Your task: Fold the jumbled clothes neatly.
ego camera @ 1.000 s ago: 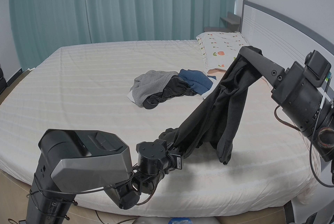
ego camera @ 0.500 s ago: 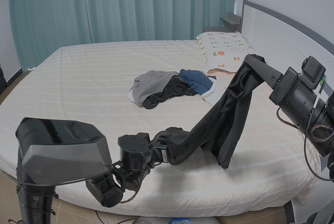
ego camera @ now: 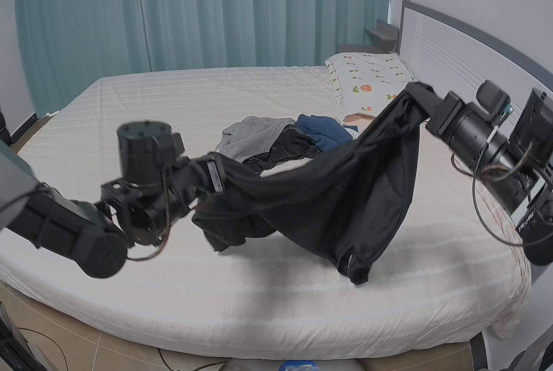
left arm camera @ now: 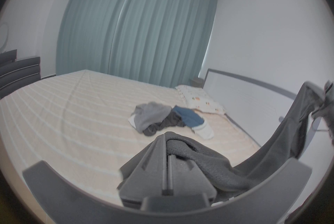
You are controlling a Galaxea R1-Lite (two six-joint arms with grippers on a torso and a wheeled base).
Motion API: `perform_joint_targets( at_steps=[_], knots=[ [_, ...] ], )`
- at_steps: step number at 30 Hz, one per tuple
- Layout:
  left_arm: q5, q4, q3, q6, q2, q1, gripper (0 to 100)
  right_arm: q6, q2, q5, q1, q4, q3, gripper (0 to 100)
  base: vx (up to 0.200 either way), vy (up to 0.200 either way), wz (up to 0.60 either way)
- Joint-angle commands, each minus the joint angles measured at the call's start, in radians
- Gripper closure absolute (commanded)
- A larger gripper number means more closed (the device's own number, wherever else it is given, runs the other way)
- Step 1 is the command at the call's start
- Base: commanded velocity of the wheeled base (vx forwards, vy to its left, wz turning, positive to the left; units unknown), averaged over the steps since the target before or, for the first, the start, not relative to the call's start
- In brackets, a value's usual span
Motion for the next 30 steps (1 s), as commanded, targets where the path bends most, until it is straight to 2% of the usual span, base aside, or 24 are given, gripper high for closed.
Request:
perform_joint_targets(
  at_steps=[1,6,10,18,22,26,30],
  knots=[
    [-0.009,0.048,0.014,-0.031,-0.186,0.052,100,-0.028,0.035,-0.023,-0.107,0.008,-0.003,100,0.0,0.0,0.0],
    [-0.029,0.028,0.186,-0.078,-0.175,0.007,100,-0.043,0.101,-0.026,-0.157,-0.011,0.233,100,0.0,0.0,0.0],
    [-0.057,-0.086,0.268,-0.187,-0.108,0.003,100,0.017,0.182,-0.024,-0.177,-0.052,0.276,100,0.0,0.0,0.0],
    [-0.065,-0.371,0.427,-0.206,0.021,0.001,100,0.037,0.245,-0.042,-0.131,-0.103,0.29,100,0.0,0.0,0.0],
    [-0.057,-0.461,0.436,-0.206,0.049,0.0,100,0.041,0.231,-0.042,-0.133,-0.103,0.293,100,0.0,0.0,0.0],
    [-0.055,-0.472,0.438,-0.207,0.05,0.0,100,0.043,0.227,-0.042,-0.133,-0.104,0.313,100,0.0,0.0,0.0],
    [-0.055,-0.471,0.439,-0.235,0.058,-0.005,100,0.044,0.224,-0.042,-0.13,-0.106,0.329,100,-0.2,0.0,0.0]
  ],
)
